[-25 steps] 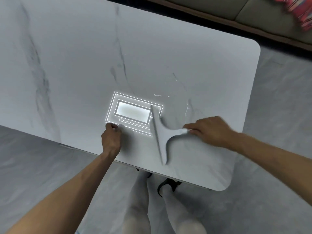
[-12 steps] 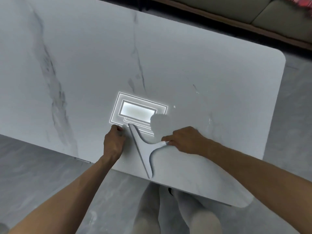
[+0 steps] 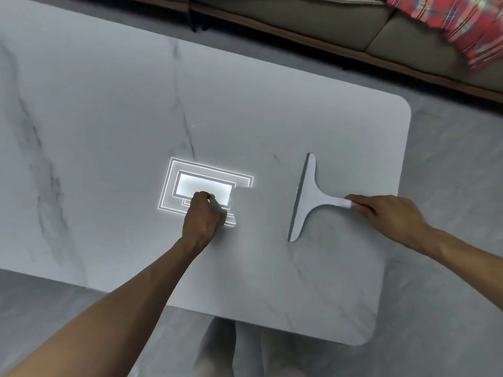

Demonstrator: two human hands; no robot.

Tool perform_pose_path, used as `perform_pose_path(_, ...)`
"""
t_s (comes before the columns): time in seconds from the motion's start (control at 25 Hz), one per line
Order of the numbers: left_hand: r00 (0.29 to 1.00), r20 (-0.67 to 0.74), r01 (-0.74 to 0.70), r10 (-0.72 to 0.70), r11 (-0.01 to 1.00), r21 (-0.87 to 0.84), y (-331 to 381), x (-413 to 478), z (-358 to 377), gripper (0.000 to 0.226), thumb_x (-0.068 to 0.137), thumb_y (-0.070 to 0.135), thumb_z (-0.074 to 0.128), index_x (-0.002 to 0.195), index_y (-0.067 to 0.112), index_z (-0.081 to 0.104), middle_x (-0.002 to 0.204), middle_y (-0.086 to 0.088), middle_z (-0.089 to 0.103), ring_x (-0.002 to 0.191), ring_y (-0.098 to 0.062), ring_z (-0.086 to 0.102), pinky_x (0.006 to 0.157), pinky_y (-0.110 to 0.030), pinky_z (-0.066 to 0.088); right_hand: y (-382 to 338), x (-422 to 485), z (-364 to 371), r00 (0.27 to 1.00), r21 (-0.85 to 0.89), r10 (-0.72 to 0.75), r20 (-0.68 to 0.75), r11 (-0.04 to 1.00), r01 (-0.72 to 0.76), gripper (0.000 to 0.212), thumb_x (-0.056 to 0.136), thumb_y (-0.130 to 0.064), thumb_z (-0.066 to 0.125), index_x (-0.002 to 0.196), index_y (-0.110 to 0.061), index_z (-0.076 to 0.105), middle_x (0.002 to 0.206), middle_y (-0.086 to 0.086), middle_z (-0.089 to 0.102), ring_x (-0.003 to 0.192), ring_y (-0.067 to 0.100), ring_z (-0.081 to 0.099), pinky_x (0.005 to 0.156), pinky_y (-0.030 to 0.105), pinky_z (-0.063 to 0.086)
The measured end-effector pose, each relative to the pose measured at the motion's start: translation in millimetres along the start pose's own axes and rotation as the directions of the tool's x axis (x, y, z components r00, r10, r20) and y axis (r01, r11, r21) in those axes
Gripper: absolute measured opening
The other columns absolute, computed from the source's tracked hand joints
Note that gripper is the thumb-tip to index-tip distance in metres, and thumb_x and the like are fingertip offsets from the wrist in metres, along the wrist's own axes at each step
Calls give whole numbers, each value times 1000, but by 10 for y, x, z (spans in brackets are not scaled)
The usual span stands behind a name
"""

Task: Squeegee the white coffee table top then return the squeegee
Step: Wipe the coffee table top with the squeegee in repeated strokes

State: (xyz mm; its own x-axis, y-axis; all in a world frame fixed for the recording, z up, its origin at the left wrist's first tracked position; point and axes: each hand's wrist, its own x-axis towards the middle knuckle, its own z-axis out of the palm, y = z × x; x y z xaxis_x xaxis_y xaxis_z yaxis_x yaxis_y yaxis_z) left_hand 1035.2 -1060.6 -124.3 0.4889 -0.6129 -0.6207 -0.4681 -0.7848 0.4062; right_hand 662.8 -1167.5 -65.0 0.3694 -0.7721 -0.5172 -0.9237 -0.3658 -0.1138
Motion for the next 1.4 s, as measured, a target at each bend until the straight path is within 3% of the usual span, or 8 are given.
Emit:
perform_pose_path(0.16, 992, -42, -111, 116, 989, 95, 155, 124, 50, 46, 88, 8, 51, 133, 1, 42, 136, -21, 45, 123, -36, 47, 99, -43, 41, -137, 250, -407, 1000, 166, 22, -6, 986, -21, 38, 97, -57, 27, 126, -51, 50, 98, -18, 68, 94, 20, 65, 70, 31, 44)
perform_pose_path(0.32, 995, -104, 30, -2, 963, 268, 161, 350, -19, 66, 85, 6, -4, 147, -7, 17, 145, -42, 24, 132, -52, 29, 106, -51, 30, -828, 1387, -848, 998, 420, 25, -61, 908, 3, 38, 101, -47, 32, 123, -29, 57, 87, -1, 65, 89, 31, 59, 79, 38, 47)
perform_pose_path(0.56, 997, -20, 77, -75, 954, 290, 1, 612, 22, 57, 99, 13, 17, 147, -14, -1, 142, -54, 7, 133, -67, 13, 111, -61, 21, -2125, 2886, -1016, 980, 602, 161, -113, 796, -62, 30, 99, -24, 26, 116, -24, 50, 122, 12, 59, 110, 32, 53, 84, 36, 43)
perform_pose_path(0.72, 991, 77, 85, -112, 953, 292, 14, 678, -81, 73, 98, 33, 40, 150, -5, 6, 149, -44, 10, 139, -57, 14, 113, -58, 21, -2567, 2918, -813, 986, 412, 18, -167, 910, 53, 39, 98, -15, 29, 135, -18, 42, 114, 14, 62, 105, 36, 55, 74, 34, 37)
perform_pose_path(0.84, 987, 110, 94, -118, 974, 205, 62, 649, -158, 81, 90, 28, 58, 153, 6, 11, 156, -31, 4, 145, -42, 14, 115, -55, 20, -2390, 2568, -619, 973, 269, -173, -156, 940, 210, 38, 100, -24, 32, 136, -24, 42, 107, 18, 65, 101, 43, 56, 76, 39, 41)
perform_pose_path(0.96, 991, 104, 62, -84, 977, 205, 60, 663, -158, 67, 98, 25, 40, 150, -5, 10, 153, -38, 6, 141, -53, 14, 113, -61, 19, -1850, 2118, -455, 959, 185, -260, -114, 943, 277, 40, 102, -36, 30, 142, -38, 37, 102, 19, 67, 93, 43, 60, 77, 40, 45)
perform_pose_path(1.08, 991, 88, 75, -101, 963, 259, 54, 658, -105, 57, 104, 19, 11, 145, -19, 0, 143, -53, 10, 132, -68, 13, 111, -64, 17, -1116, 1647, -342, 974, 125, -217, -70, 966, 224, 40, 103, -37, 30, 142, -42, 35, 91, 13, 69, 79, 38, 61, 69, 38, 47)
perform_pose_path(1.4, 987, -88, -88, 134, 910, 406, 314, 428, 180, 56, 84, 18, 32, 136, -5, 35, 129, -38, 40, 118, -49, 42, 101, -49, 39, 229, 819, -667, 999, 87, -7, -39, 996, 10, 37, 101, -46, 32, 136, -46, 40, 105, -2, 70, 91, 34, 65, 75, 39, 51)
